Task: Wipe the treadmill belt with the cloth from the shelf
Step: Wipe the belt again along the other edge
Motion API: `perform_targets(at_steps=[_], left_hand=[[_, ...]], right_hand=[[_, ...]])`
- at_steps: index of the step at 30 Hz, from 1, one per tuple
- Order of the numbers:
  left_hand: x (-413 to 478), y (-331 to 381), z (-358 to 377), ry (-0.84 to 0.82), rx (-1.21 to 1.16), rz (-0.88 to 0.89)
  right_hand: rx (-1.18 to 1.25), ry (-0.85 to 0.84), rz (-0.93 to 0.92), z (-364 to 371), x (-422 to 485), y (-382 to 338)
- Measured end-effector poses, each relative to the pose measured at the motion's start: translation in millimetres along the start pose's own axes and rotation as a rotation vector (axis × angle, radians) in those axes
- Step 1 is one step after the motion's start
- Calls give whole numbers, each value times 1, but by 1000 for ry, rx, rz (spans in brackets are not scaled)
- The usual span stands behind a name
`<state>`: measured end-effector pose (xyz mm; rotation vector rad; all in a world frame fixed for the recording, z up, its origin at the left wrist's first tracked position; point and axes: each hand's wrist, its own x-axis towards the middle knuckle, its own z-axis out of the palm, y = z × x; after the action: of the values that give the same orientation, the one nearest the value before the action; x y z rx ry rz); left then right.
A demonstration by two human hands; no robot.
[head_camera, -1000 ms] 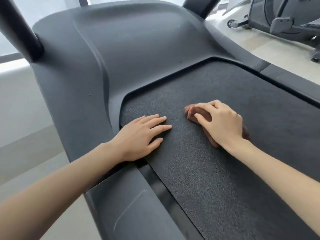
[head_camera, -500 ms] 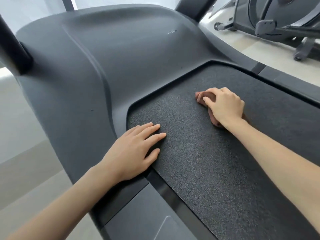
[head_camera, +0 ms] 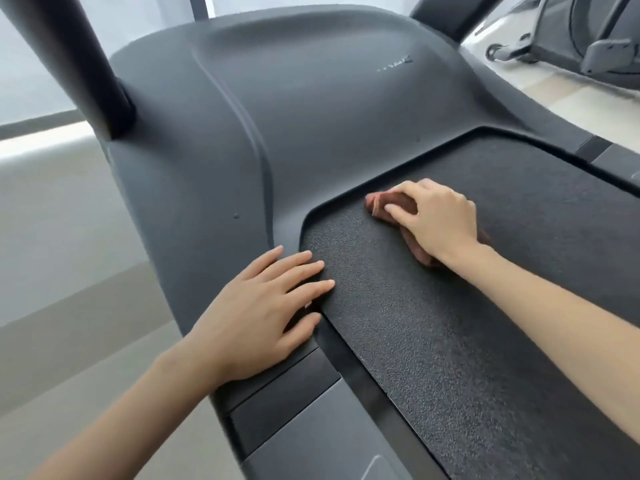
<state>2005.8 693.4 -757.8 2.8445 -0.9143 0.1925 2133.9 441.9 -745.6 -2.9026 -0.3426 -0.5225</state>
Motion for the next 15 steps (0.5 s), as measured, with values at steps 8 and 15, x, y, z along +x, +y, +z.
perform_targets(at_steps=[8, 15], left_hand=[[0, 2, -3, 119, -153, -34], [-19, 4, -2, 241, -129, -165]], right_hand=[[15, 65, -211, 3, -33, -49], [202, 42, -461, -28, -120, -59]])
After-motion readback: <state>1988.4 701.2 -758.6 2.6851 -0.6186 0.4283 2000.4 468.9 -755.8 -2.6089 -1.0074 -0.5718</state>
